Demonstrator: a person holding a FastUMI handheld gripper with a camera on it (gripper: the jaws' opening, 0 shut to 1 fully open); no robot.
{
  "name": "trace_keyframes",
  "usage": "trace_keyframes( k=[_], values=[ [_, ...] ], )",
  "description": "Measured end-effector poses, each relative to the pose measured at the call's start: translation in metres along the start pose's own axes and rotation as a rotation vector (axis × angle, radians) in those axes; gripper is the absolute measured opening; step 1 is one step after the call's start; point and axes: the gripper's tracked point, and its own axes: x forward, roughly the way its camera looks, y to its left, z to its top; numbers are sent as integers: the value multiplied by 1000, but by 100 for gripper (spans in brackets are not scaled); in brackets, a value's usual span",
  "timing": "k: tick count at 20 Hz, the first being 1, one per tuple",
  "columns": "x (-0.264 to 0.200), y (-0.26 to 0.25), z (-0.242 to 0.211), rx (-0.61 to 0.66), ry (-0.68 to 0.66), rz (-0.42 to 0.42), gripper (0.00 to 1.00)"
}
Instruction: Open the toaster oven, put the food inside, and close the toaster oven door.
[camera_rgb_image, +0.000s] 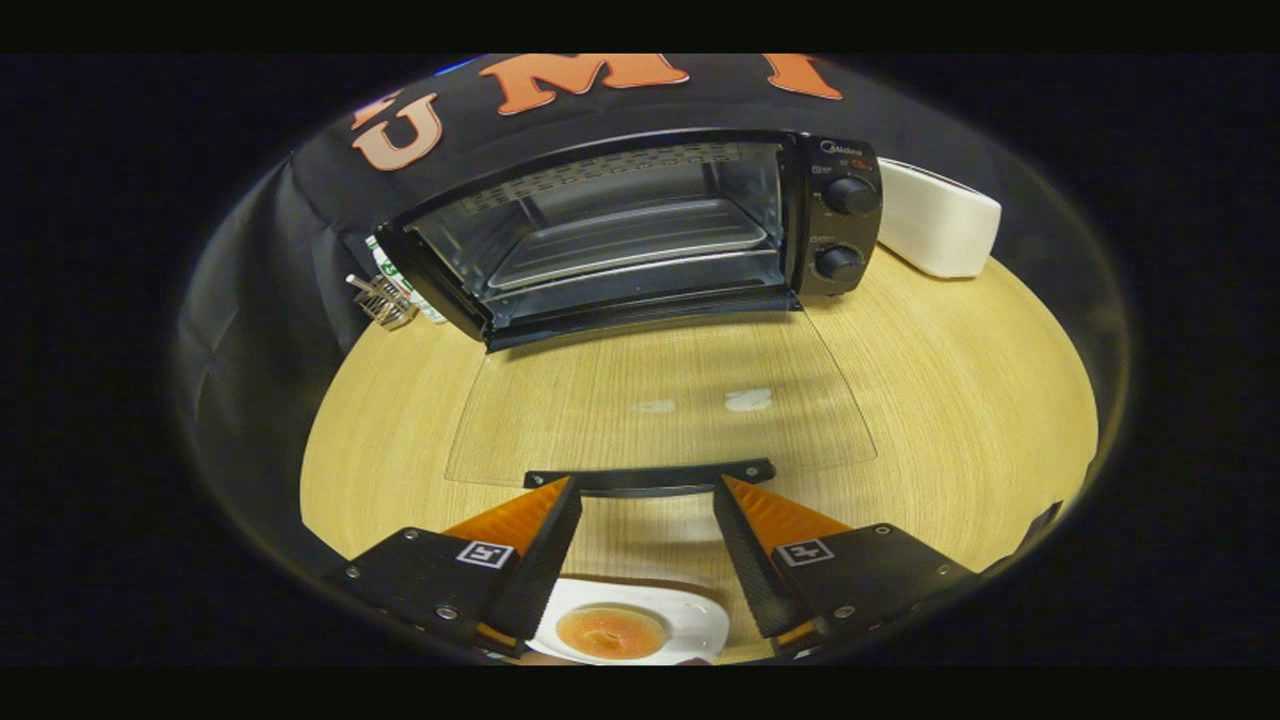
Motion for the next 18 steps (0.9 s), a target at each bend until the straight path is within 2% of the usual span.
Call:
trace_keyframes(
  k=[8, 11, 14, 18],
  values=[
    [-38, 10, -12, -94, -82, 40, 82],
    [-58, 16, -44, -196, -81, 66, 82],
    [-70, 24, -76, -251, -73, 104, 86],
    [-75, 23, -114, -326, -67, 112, 87]
  ],
)
